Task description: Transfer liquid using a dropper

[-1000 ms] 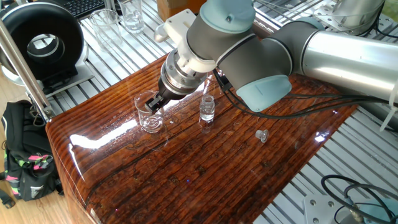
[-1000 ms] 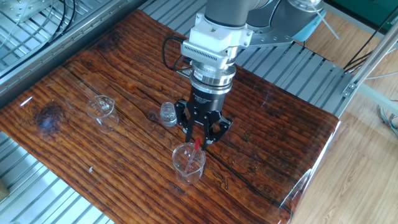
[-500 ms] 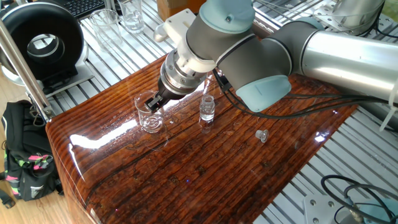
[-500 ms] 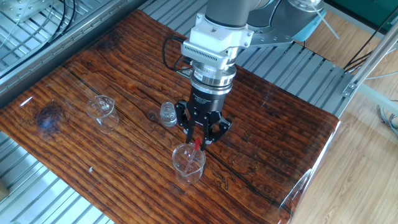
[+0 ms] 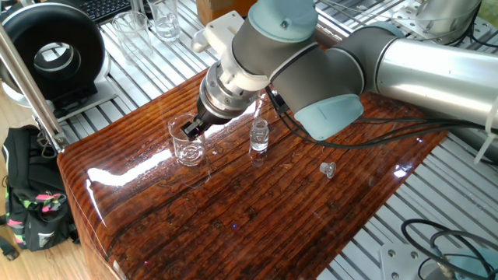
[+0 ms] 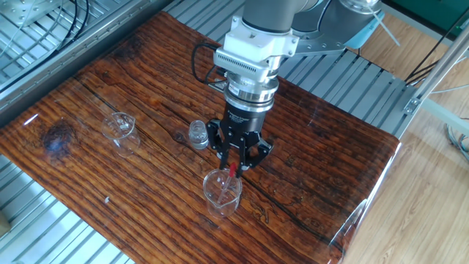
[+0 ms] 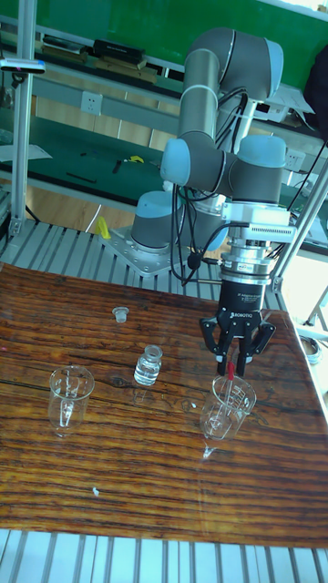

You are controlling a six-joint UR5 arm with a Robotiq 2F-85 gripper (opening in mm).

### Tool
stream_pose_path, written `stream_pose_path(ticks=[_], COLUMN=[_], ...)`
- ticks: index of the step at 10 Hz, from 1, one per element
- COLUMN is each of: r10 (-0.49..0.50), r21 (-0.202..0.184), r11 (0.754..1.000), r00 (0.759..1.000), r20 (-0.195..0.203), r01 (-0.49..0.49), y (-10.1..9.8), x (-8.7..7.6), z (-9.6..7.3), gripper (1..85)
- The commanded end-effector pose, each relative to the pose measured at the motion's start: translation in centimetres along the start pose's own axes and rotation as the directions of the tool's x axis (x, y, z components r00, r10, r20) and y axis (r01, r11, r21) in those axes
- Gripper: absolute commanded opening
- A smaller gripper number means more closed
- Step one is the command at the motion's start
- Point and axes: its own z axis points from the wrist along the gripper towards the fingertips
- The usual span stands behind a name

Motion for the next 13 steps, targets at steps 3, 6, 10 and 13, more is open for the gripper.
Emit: stream_pose_path(ticks=[3, 6, 10, 13], r10=[0.014, 0.019, 0.026, 0.031], r21=[0.001, 0.006, -0.002, 0.007], r11=[1.000, 1.000, 1.000, 0.999], r00=[1.000, 1.000, 1.000, 0.999], r20=[-0.006, -0.008, -0.007, -0.006], r01=[-0.014, -0.019, -0.026, -0.031], y=[-0.09, -0.17, 0.30, 0.29], x=[0.12, 0.23, 0.06, 0.01], z=[0.00, 0.01, -0.05, -0.04], gripper=[35.0, 32.7, 32.3, 30.3])
